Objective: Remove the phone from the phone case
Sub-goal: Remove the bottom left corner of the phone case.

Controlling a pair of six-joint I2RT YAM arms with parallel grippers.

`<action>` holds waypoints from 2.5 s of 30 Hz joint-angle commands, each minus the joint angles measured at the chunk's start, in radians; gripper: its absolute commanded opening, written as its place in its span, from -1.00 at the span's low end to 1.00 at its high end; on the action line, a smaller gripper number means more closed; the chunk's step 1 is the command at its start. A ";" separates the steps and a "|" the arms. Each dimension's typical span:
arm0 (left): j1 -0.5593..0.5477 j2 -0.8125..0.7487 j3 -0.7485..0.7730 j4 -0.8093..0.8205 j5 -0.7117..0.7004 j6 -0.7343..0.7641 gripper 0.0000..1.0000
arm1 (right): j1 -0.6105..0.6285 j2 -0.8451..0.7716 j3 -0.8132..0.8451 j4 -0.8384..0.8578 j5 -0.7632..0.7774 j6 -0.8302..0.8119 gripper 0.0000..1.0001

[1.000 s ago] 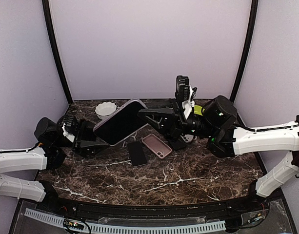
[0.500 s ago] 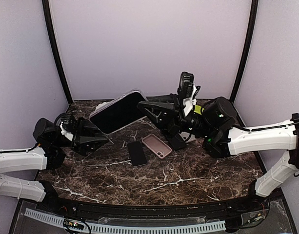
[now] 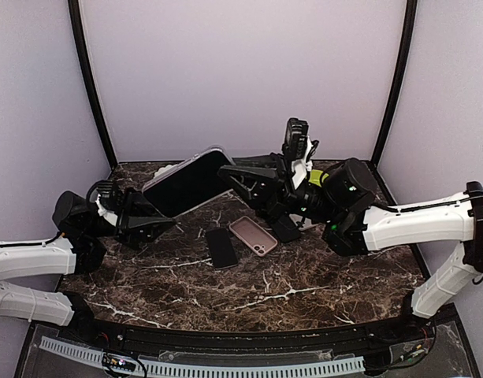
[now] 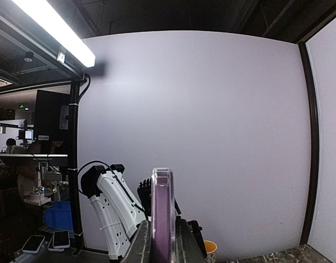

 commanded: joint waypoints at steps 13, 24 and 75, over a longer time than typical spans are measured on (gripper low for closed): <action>0.004 -0.065 -0.022 -0.034 0.017 0.109 -0.76 | 0.012 0.014 0.073 0.123 0.064 0.134 -1.00; 0.005 -0.190 -0.039 -0.192 -0.027 0.323 -0.76 | 0.005 -0.014 0.074 -0.047 0.145 0.440 -1.00; 0.004 -0.313 -0.041 -0.400 -0.165 0.494 -0.14 | -0.015 -0.095 0.130 -0.409 0.081 0.446 -1.00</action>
